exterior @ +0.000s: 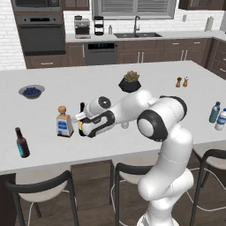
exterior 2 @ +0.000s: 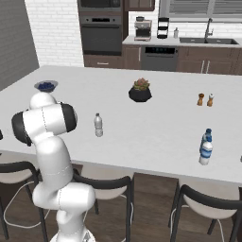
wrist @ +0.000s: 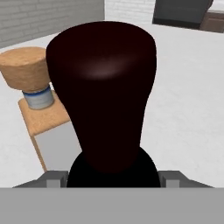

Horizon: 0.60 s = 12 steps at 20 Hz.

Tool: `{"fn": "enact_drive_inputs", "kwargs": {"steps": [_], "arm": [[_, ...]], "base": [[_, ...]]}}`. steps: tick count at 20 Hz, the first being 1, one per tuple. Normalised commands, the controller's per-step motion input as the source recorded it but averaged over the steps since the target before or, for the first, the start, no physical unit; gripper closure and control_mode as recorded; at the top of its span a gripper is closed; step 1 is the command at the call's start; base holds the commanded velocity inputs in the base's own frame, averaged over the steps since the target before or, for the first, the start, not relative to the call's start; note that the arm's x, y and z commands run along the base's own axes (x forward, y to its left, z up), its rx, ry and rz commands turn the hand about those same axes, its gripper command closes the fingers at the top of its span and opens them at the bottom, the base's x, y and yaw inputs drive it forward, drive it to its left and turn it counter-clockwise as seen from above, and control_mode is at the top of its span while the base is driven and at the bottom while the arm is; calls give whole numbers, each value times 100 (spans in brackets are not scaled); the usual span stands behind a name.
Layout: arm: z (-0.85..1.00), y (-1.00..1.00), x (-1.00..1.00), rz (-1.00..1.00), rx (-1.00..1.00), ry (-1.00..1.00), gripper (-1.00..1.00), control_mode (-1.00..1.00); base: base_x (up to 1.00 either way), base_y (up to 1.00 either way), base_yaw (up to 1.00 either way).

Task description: Move the plastic bottles in the middle to the plastics group, and the glass bottles in the middle to the glass group.

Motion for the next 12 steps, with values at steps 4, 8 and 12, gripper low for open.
{"fn": "enact_drive_inputs", "kwargs": {"steps": [4, 8, 12], "arm": [[-16, 11, 1, 0, 0, 0, 100, -100], [0, 26, 7, 0, 0, 0, 100, -100], [0, 16, 1, 0, 0, 0, 100, -100]], "base": [[0, 0, 0], [0, 0, 0], [0, 0, 0]]}}
